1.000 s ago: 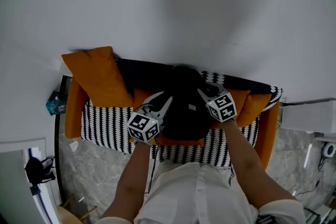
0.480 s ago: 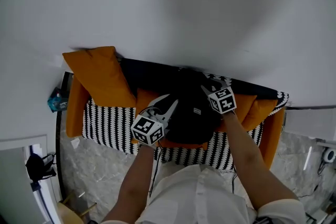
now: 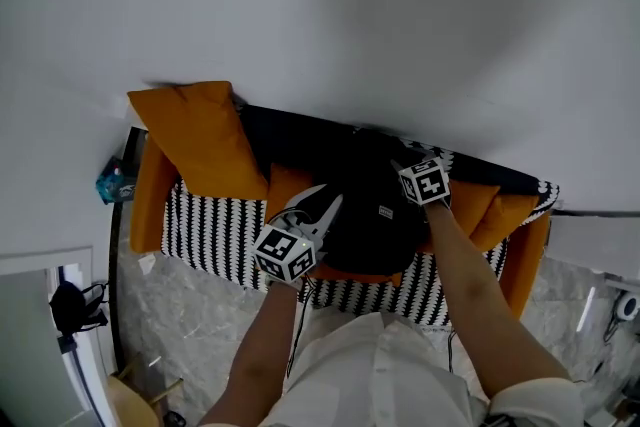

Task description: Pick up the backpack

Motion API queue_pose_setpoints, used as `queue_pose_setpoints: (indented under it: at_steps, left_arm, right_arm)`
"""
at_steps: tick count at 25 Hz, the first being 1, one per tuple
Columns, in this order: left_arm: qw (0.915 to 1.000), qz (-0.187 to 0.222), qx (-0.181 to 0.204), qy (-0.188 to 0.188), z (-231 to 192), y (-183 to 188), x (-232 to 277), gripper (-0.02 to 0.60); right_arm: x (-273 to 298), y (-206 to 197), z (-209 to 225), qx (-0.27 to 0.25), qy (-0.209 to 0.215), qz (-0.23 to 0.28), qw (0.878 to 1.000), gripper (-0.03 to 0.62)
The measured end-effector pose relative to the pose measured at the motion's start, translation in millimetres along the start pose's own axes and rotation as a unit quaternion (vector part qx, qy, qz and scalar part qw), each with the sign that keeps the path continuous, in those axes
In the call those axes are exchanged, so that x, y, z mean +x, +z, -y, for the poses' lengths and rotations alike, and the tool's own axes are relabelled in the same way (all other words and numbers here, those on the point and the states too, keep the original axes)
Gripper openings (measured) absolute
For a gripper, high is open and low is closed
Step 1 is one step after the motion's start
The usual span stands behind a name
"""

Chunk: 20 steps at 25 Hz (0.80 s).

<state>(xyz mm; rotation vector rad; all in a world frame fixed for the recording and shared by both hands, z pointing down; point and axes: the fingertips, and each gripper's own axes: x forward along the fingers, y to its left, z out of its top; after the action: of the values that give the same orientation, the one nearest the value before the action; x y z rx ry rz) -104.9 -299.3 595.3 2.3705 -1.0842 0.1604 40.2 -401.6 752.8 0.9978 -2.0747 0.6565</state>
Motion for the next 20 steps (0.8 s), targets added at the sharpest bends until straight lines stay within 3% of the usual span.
queue_pose_setpoints:
  at_steps: [3,6,20]
  left_arm:
    - [1.0,-0.001,-0.003,0.004,-2,-3,-4,0.106]
    - [1.0,-0.001,-0.005,0.006,-3,-6,-5,0.106]
    - [0.9998,-0.017,0.007,0.004,14,-23,-15,0.117]
  right_arm:
    - [-1,-1,0,-0.002,-0.005,-0.004,1.0,0.096]
    - [-6,0,-5,-0.005,-0.003,0.001,1.0,0.065]
    - [-83,-18,-73,0.014,0.074,0.084,0.994,0.051]
